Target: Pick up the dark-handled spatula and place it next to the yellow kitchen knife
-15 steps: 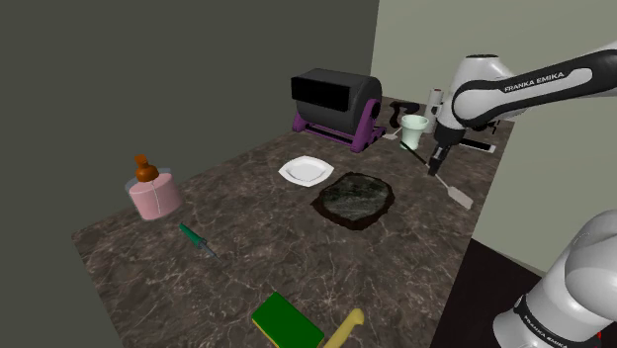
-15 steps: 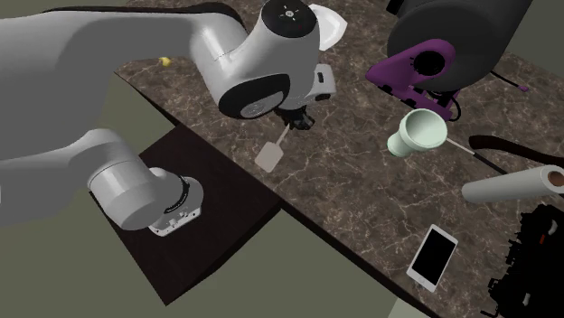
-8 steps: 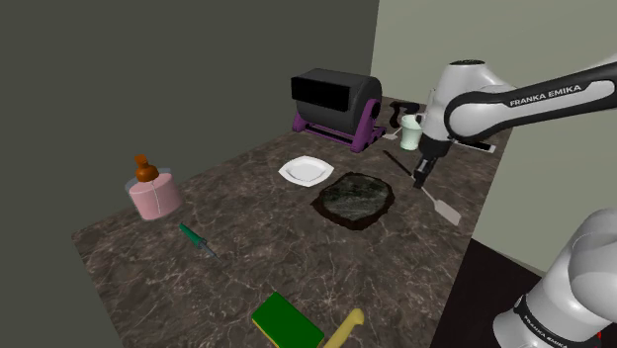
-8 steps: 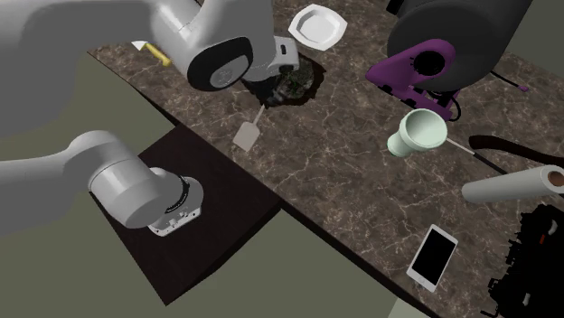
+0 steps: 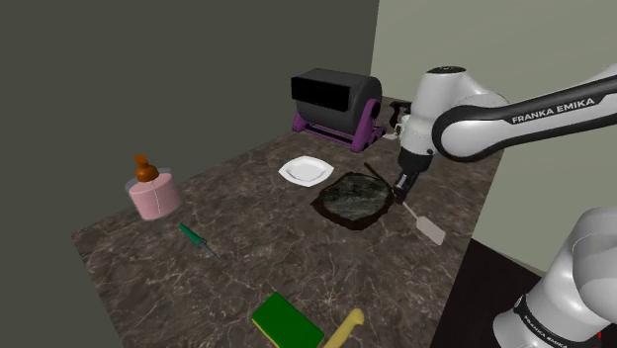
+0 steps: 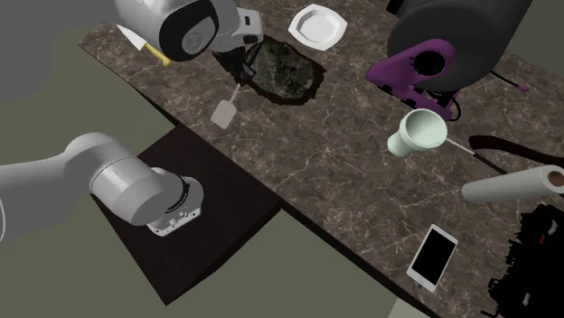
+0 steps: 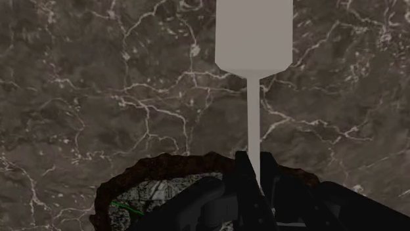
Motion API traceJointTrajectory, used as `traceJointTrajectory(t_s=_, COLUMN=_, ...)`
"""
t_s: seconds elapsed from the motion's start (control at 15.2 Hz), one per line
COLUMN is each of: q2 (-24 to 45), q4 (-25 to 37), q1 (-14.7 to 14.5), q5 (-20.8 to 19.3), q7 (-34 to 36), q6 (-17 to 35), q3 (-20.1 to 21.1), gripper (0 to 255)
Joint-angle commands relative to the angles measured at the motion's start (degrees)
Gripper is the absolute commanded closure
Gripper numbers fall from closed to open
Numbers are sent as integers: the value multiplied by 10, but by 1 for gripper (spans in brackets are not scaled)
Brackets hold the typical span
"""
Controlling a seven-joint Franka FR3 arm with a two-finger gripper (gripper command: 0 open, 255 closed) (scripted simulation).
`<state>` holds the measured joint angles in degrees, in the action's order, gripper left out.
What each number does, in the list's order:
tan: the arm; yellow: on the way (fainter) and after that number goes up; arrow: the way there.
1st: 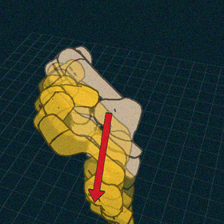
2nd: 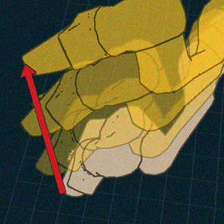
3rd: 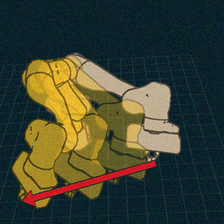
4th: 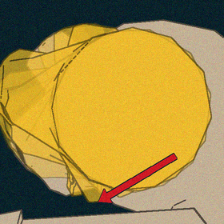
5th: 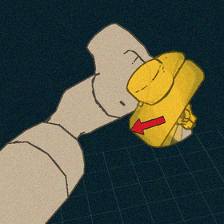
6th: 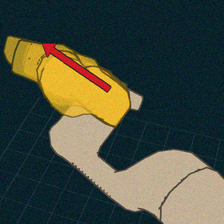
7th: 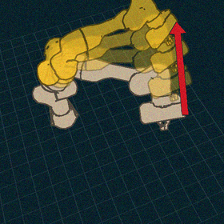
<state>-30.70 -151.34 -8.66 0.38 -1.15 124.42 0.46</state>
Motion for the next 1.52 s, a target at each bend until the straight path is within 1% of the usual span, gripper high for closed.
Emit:
traceJointTrajectory(t_s=0.0, q2=0, q4=4, q1=-16, q5=12, q7=32, q6=-4, q3=25, gripper=255)
traceJointTrajectory(t_s=0.53, q2=54, q4=53, q1=-66, q5=47, q7=151, q6=4, q3=118, gripper=255)
traceJointTrajectory(t_s=0.79, q2=95, q4=93, q1=-84, q5=51, q7=211, q6=7, q3=163, gripper=255)
traceJointTrajectory(t_s=0.99, q2=133, q4=131, q1=-94, q5=47, q7=258, q6=7, q3=196, gripper=255)
traceJointTrajectory(t_s=1.45, q2=161, q4=99, q1=-92, q5=41, q7=266, q6=66, q3=203, gripper=255)
